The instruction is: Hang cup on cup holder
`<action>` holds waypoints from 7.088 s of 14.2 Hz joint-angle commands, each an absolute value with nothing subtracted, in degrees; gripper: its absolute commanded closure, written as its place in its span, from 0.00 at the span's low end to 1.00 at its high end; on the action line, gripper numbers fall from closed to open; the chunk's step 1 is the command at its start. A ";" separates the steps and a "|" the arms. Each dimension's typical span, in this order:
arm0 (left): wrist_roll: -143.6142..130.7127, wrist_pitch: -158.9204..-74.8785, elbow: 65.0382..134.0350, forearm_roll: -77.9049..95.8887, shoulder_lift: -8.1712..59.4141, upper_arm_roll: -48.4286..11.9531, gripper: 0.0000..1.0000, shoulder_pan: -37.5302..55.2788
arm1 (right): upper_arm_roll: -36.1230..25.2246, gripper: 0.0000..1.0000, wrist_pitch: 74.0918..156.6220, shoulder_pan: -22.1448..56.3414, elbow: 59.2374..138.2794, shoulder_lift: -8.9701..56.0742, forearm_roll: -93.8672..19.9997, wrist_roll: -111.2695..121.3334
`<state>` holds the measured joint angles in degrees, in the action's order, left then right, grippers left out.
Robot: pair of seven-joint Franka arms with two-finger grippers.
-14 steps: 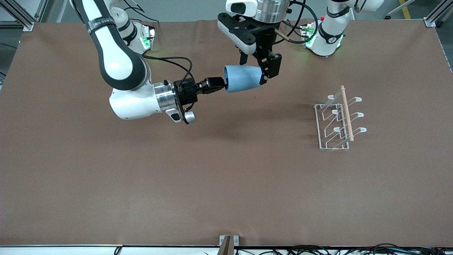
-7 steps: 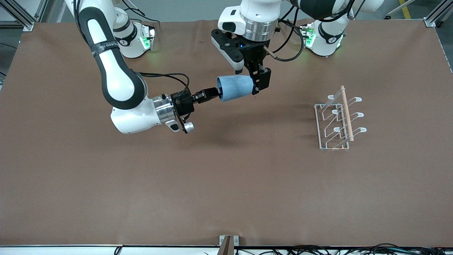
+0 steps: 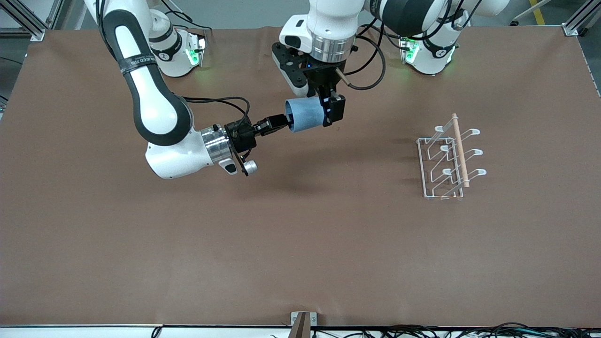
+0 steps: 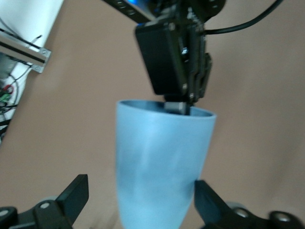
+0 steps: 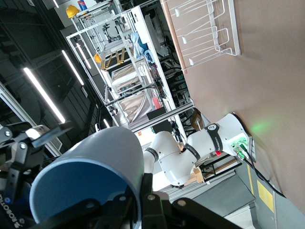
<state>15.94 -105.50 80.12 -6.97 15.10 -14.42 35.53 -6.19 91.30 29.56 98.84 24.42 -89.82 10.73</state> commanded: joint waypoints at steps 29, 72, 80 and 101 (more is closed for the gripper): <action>35.05 -76.56 83.48 -37.84 19.60 -12.92 0.74 30.50 | -9.05 0.00 112.85 21.56 117.24 3.88 -50.06 10.55; 9.63 -75.23 95.03 -61.47 36.21 -15.29 0.00 22.76 | 1.48 0.00 88.95 -8.78 88.15 -1.23 0.35 2.02; -30.18 -81.80 82.18 -27.28 31.83 -15.21 0.00 17.50 | -2.37 0.00 89.56 -4.66 90.61 -2.46 0.35 2.11; -25.33 -83.50 77.08 -6.79 4.75 -13.62 0.00 4.06 | -2.29 0.00 89.74 -4.66 90.18 -2.02 0.00 1.41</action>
<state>-28.50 -83.58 76.30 -10.19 5.29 -14.08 6.86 -1.75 90.12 -5.24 89.27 -0.98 0.88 1.62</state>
